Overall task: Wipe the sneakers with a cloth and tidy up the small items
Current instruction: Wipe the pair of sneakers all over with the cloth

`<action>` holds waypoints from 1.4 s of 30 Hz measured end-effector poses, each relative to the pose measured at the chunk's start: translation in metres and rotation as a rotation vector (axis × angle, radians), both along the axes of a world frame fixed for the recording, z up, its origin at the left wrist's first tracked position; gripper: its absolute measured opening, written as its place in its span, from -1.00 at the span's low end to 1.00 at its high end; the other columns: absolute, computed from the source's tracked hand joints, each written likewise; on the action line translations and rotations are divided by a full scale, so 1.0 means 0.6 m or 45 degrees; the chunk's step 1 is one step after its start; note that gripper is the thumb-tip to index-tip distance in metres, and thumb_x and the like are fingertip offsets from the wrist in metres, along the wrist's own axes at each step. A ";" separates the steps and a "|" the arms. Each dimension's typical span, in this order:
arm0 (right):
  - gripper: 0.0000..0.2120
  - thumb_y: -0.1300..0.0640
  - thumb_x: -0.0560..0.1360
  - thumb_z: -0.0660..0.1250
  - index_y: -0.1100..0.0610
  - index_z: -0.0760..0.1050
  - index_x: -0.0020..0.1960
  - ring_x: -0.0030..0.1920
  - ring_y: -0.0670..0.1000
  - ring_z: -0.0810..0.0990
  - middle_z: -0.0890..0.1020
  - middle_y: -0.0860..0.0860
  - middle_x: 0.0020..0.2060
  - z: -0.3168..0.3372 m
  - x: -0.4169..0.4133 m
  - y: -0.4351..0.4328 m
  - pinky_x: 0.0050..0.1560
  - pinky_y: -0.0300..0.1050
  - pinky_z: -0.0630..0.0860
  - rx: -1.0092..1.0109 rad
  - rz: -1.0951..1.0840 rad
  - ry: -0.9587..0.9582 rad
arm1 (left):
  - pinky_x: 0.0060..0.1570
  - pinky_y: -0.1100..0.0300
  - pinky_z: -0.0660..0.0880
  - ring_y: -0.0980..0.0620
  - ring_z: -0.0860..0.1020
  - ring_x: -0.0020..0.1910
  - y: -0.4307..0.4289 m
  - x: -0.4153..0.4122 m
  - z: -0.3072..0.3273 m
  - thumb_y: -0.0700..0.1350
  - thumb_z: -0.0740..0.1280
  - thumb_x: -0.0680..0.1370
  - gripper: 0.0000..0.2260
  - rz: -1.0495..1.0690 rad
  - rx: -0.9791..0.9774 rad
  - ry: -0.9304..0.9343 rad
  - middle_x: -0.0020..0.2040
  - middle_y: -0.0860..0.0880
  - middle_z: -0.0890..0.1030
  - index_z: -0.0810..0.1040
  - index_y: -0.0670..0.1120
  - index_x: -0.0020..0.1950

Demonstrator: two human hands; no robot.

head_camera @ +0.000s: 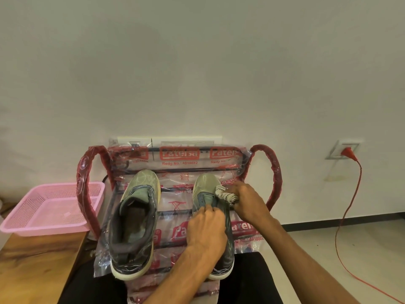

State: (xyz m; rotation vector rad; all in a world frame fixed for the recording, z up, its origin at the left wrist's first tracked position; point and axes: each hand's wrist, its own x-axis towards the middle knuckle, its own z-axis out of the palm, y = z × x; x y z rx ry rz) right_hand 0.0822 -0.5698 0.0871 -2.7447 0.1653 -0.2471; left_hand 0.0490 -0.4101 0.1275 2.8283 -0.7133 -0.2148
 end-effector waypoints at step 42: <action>-0.56 0.22 0.31 0.56 0.13 0.61 0.17 0.17 0.12 0.54 0.58 0.07 0.16 -0.019 0.054 0.001 0.08 0.03 0.59 -0.762 0.535 -0.192 | 0.45 0.02 0.25 -0.09 0.26 0.46 -0.014 0.094 -0.058 -0.09 0.37 0.54 -0.46 -0.089 -0.075 0.255 0.50 -0.10 0.25 0.29 -0.16 0.47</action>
